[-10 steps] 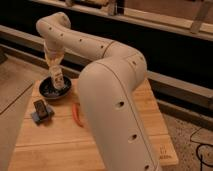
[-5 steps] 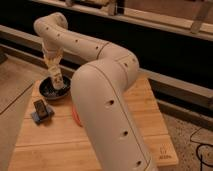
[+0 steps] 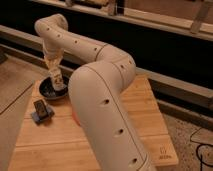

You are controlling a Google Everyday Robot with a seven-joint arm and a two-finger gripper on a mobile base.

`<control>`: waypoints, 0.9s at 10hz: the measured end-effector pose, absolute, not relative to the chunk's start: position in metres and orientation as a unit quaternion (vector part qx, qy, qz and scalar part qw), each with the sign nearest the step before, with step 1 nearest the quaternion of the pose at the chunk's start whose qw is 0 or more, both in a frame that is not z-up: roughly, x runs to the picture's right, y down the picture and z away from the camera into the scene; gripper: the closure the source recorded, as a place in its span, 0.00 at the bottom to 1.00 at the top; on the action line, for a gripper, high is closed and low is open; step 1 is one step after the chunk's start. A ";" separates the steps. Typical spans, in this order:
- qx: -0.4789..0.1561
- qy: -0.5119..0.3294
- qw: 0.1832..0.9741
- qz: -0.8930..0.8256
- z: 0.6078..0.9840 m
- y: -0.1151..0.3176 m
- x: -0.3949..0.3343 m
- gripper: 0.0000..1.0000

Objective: Place the bottle in the ceramic bowl

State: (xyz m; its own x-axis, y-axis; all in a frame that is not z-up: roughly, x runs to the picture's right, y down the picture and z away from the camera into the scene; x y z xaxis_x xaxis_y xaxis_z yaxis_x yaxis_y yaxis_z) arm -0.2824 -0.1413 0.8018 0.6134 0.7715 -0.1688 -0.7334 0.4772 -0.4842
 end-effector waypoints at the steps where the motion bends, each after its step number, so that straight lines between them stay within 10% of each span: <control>1: -0.264 -0.035 0.858 0.438 0.803 -0.142 -0.282 1.00; 9: -0.262 -0.031 0.860 0.436 0.805 -0.146 -0.283 0.88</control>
